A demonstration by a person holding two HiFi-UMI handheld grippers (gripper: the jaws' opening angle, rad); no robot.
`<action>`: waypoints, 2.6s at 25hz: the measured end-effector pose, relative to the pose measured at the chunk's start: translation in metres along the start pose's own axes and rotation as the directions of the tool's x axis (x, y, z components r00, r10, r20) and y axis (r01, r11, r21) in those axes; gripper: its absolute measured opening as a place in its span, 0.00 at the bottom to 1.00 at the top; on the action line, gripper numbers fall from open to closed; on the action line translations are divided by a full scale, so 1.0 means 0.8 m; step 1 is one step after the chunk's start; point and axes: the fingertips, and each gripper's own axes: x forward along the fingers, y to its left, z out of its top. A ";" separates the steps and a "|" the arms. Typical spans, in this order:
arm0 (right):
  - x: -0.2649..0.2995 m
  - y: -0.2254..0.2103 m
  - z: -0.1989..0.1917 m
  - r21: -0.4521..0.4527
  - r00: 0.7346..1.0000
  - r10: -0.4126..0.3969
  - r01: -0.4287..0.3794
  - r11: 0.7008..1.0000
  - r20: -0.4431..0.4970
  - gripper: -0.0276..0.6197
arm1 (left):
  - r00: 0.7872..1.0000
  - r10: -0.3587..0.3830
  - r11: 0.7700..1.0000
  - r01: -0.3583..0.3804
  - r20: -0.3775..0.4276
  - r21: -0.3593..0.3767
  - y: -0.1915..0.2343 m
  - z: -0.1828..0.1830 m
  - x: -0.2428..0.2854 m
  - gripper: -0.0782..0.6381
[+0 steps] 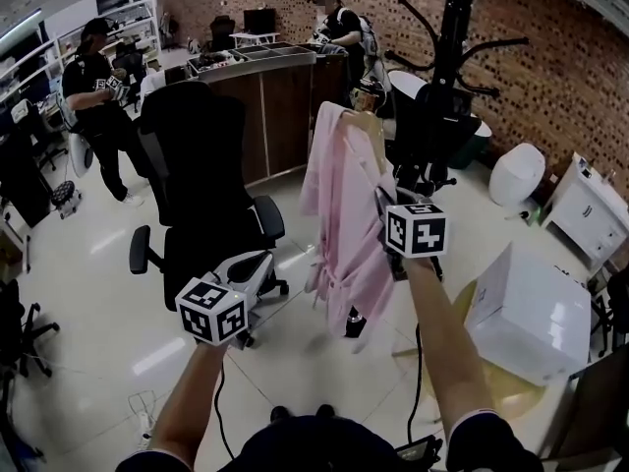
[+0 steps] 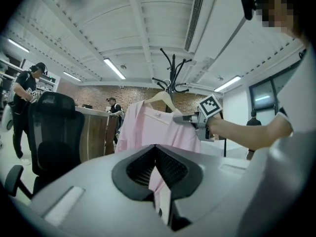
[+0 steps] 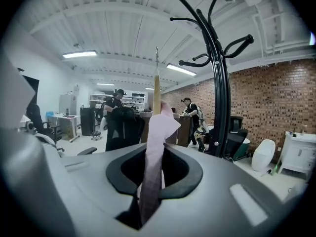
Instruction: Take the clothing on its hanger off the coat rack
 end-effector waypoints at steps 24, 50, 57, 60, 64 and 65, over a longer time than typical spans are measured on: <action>0.031 0.249 0.067 -0.075 0.883 0.464 -0.459 0.885 0.069 0.12 | 0.968 0.247 0.969 -0.247 0.049 0.007 0.035 0.017 -0.096 0.13; 0.300 0.442 0.166 -0.108 0.820 0.566 -0.557 0.823 0.080 0.12 | 0.927 0.367 0.930 -0.365 0.076 -0.039 0.321 0.041 -0.135 0.13; 0.376 0.479 0.152 -0.096 0.802 0.594 -0.588 0.803 0.056 0.12 | 0.917 0.396 0.916 -0.392 0.045 -0.078 0.404 0.030 -0.139 0.13; 0.400 0.484 0.133 -0.094 0.788 0.615 -0.610 0.787 0.031 0.12 | 0.909 0.415 0.906 -0.411 0.026 -0.100 0.421 0.020 -0.132 0.13; 0.411 0.489 0.106 -0.081 0.766 0.643 -0.642 0.763 -0.007 0.12 | 0.894 0.448 0.888 -0.443 0.011 -0.121 0.426 0.013 -0.132 0.13; 0.412 0.491 0.099 -0.077 0.762 0.648 -0.647 0.759 -0.018 0.12 | 0.891 0.454 0.885 -0.449 0.010 -0.125 0.426 0.012 -0.133 0.13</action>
